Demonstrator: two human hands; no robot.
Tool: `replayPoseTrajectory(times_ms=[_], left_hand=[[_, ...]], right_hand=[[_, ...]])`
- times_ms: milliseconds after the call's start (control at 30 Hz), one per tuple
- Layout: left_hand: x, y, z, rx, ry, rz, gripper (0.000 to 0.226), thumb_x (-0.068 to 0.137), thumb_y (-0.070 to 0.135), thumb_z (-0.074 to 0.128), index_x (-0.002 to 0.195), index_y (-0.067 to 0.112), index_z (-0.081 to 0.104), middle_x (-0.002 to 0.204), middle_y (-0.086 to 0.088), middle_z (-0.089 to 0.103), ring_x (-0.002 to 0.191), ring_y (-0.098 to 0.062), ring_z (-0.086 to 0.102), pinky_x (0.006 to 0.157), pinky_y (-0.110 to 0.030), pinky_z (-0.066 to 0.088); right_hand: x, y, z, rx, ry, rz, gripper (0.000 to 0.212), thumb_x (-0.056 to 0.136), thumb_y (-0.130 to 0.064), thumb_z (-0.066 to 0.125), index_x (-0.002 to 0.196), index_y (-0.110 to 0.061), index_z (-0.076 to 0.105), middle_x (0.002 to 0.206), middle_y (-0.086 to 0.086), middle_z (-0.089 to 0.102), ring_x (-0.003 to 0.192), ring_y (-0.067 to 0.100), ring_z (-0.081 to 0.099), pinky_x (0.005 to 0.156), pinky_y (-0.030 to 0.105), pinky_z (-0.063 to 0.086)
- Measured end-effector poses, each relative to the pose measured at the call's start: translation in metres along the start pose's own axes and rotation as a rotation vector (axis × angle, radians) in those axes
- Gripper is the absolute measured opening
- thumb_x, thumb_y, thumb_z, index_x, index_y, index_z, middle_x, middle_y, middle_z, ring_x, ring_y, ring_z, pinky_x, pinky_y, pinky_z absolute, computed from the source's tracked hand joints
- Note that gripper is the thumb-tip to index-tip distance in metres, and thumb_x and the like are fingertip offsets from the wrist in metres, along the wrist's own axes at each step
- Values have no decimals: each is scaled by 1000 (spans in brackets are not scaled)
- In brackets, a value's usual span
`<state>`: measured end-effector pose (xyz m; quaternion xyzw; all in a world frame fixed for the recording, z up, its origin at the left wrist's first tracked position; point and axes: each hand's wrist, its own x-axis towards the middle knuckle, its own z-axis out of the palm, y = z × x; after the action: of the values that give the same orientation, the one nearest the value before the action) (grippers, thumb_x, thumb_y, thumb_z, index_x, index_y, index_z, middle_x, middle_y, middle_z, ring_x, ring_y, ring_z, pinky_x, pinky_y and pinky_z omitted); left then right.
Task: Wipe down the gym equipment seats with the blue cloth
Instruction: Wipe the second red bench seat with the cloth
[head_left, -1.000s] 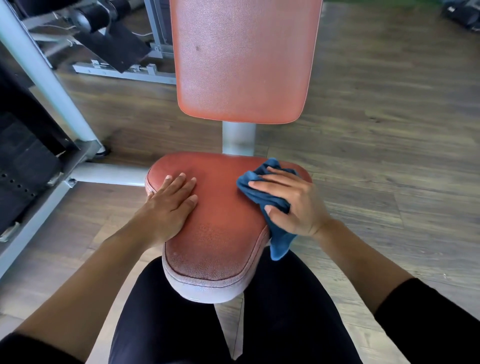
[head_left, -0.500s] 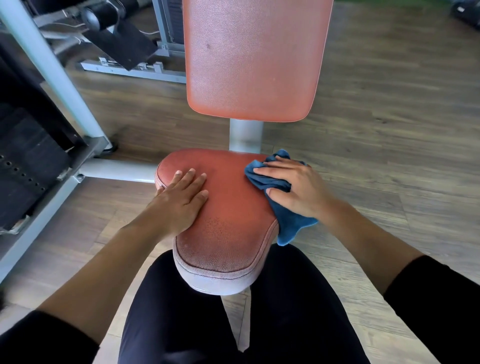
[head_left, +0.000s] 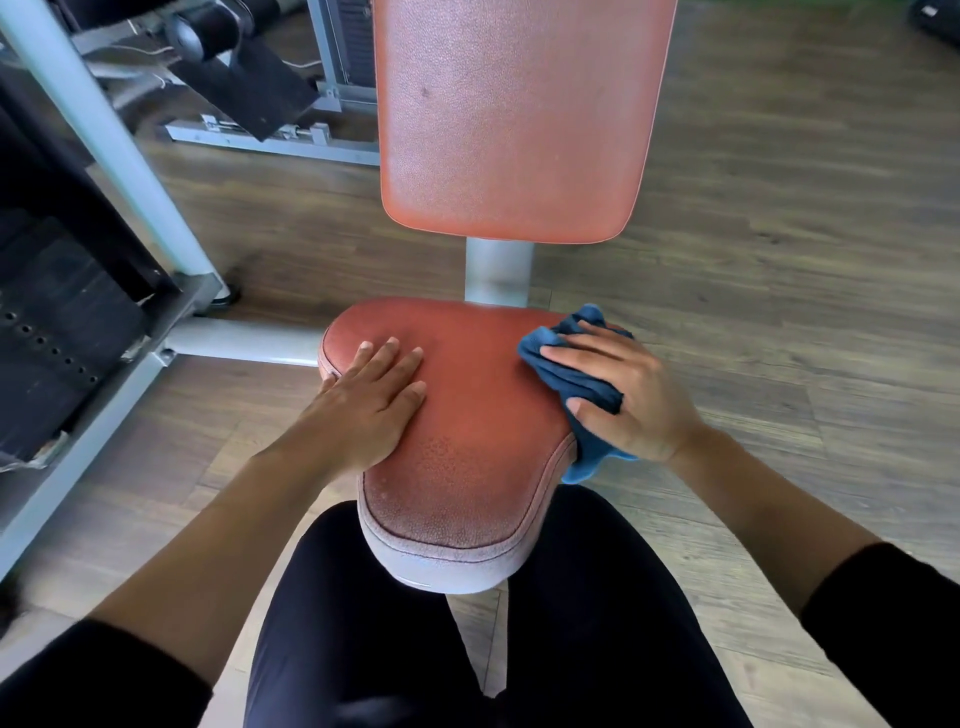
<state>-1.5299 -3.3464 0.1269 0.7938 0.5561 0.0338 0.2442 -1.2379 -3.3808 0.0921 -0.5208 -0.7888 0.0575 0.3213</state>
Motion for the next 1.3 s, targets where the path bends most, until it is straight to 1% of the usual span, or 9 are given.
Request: replayPoseTrajectory(times_ms=[167, 333, 500, 667, 767, 967, 1100, 1200, 1300], left_hand=[[-14, 13, -9, -2, 1, -14, 68, 89, 70, 27, 149, 38, 19, 159, 13, 3, 145, -5, -7, 118, -43, -5], [-61, 44, -6, 112, -21, 147, 115, 50, 98, 18, 149, 42, 3, 156, 21, -12, 139, 4, -21, 119, -37, -7], [-92, 42, 11, 298, 68, 156, 137, 38, 104, 14, 151, 30, -9, 156, 14, -17, 142, -3, -21, 118, -35, -8], [-101, 34, 21, 282, 122, 71, 147, 35, 105, 19, 151, 19, -9, 154, 9, -17, 144, -7, -12, 117, -33, 0], [-98, 35, 22, 269, 135, 72, 152, 31, 105, 17, 152, 15, 0, 157, 4, -6, 141, -4, -6, 117, -31, 4], [-98, 36, 19, 302, 104, 70, 152, 30, 105, 18, 152, 17, -5, 157, 6, -12, 140, -3, -10, 117, -30, 0], [-96, 35, 20, 359, 152, 92, 149, 36, 105, 23, 150, 9, 22, 157, -4, 18, 144, -16, 21, 115, -38, 20], [-94, 35, 18, 370, 158, 89, 142, 41, 104, 22, 138, 3, 47, 144, -11, 44, 129, -24, 48, 103, -47, 37], [-94, 38, 17, 367, 124, 60, 137, 40, 102, 28, 131, 2, 54, 137, -12, 53, 121, -25, 56, 97, -49, 43]], right_hand=[[7, 11, -18, -43, -326, -48, 96, 63, -81, 60, 145, -36, 36, 152, -12, 34, 144, 10, 23, 114, 51, 24], [19, 19, -28, -145, -490, -131, 125, 45, -84, 70, 150, -36, 24, 157, -15, 20, 147, 11, 10, 119, 46, 12], [12, 16, -13, -69, -376, -195, 120, 44, -79, 75, 146, -36, 30, 152, -9, 34, 146, 20, 20, 114, 56, 24], [2, -16, -2, 11, -244, -347, 111, 45, -71, 81, 140, -26, 44, 145, -9, 39, 142, 20, 29, 118, 42, 21], [-3, -37, 6, 41, -237, -417, 109, 47, -70, 81, 138, -19, 49, 146, 1, 43, 143, 22, 29, 119, 40, 20], [2, -15, -6, -55, -292, -361, 104, 55, -70, 77, 142, -24, 43, 147, 1, 42, 142, 17, 30, 117, 43, 25], [2, -18, -5, -40, -272, -333, 104, 51, -71, 80, 138, -22, 51, 144, 1, 47, 141, 20, 33, 118, 42, 23], [-6, -39, 1, 8, -239, -378, 101, 51, -71, 79, 136, -22, 53, 143, 2, 48, 142, 22, 31, 120, 37, 15], [-8, -40, 1, 64, -245, -408, 96, 55, -67, 80, 135, -21, 54, 142, 3, 49, 142, 19, 31, 119, 36, 19]])
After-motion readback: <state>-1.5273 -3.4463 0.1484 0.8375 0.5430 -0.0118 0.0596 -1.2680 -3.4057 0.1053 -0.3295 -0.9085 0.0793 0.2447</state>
